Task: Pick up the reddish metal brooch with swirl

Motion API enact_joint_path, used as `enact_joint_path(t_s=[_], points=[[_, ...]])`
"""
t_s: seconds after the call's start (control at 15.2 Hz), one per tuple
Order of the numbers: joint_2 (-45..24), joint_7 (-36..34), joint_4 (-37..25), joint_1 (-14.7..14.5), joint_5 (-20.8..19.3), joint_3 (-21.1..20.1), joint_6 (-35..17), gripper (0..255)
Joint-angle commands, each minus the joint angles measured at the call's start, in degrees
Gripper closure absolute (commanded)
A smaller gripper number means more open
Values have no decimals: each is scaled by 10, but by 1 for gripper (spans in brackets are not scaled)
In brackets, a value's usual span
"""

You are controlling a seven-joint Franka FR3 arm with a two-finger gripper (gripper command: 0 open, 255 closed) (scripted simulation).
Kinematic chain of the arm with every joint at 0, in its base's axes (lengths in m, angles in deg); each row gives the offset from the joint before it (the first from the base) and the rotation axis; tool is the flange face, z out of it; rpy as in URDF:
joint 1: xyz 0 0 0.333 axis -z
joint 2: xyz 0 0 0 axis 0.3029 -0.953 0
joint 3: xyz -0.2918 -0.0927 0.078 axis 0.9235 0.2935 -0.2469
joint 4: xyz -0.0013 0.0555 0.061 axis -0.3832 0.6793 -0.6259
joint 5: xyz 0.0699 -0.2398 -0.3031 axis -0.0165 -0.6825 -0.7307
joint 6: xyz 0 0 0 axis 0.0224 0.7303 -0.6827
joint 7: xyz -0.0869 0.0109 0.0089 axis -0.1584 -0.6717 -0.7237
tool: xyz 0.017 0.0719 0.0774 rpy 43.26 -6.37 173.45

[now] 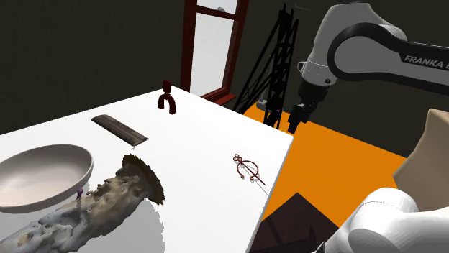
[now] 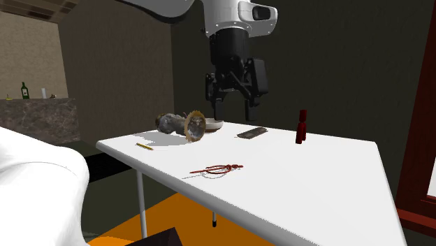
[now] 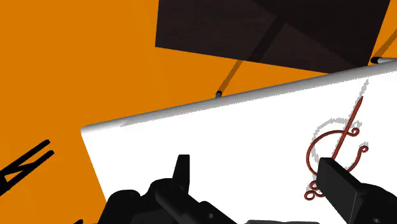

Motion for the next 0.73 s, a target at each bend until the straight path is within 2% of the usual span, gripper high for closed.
enact_joint_path(t_s=[0.0,0.66], points=[[0,0,0,0,0,0,0,0],[-145,-55,16,-44,47,-71,-92,0]])
